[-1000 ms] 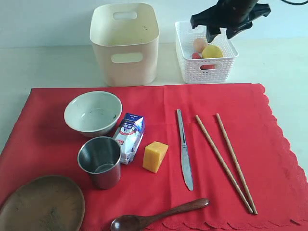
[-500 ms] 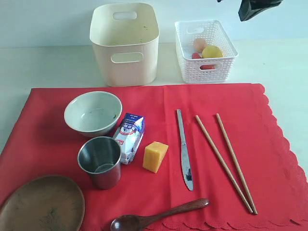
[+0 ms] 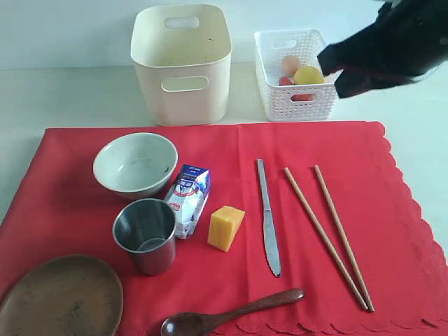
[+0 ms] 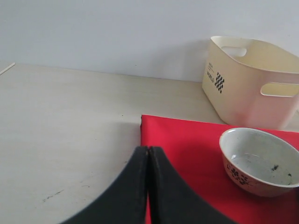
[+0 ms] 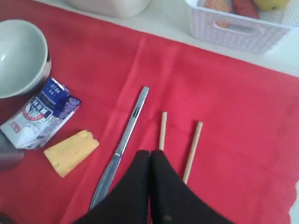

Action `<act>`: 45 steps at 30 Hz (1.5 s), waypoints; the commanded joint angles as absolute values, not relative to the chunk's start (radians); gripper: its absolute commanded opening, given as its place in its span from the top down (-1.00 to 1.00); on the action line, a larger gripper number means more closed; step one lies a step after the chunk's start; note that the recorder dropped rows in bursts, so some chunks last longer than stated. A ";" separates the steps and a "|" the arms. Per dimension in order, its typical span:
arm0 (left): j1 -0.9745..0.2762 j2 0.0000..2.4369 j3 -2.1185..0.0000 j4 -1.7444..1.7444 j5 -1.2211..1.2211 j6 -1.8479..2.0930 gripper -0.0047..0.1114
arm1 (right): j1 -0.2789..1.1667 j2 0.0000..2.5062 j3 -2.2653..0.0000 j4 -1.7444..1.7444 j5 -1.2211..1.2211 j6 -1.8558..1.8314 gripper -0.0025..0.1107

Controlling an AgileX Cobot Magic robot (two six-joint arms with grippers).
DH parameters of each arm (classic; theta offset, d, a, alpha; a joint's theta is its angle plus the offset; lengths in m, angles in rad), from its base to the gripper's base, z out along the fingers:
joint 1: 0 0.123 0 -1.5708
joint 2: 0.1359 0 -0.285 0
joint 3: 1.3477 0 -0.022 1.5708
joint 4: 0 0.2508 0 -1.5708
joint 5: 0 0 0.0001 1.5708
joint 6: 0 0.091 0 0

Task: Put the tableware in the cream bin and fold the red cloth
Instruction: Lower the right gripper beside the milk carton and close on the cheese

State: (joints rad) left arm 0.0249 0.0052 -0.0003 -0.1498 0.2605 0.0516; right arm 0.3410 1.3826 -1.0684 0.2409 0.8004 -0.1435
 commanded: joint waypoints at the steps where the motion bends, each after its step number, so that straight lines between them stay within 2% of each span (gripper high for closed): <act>1: 0.018 0.000 0.000 -0.143 0.255 0.052 0.87 | 0.418 1.365 -0.983 0.252 0.737 -0.156 0.96; 19: 0.018 0.000 0.000 -0.143 0.255 0.052 0.87 | 0.706 1.442 -0.915 0.177 0.665 -0.156 0.94; 23: 0.018 0.000 0.000 -0.143 0.255 0.052 0.87 | 0.756 1.482 -0.915 0.129 0.610 -0.150 0.72; 29: 0.018 0.000 0.000 -0.143 0.255 0.052 0.87 | 0.812 1.550 -0.915 0.129 0.535 -0.146 0.13; 35: 0.018 0.000 0.000 -0.143 0.255 0.052 0.87 | 0.814 1.674 -0.934 0.117 0.532 -0.158 -0.31; 45: 0.018 0.000 0.000 -0.143 0.255 0.052 0.87 | 0.814 1.900 -1.031 0.036 0.526 -0.267 -0.36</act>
State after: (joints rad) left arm 0.0249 0.0052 -0.0003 -0.1498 0.2621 0.0516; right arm 0.8129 1.8651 -1.0226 0.0805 0.5315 -0.2505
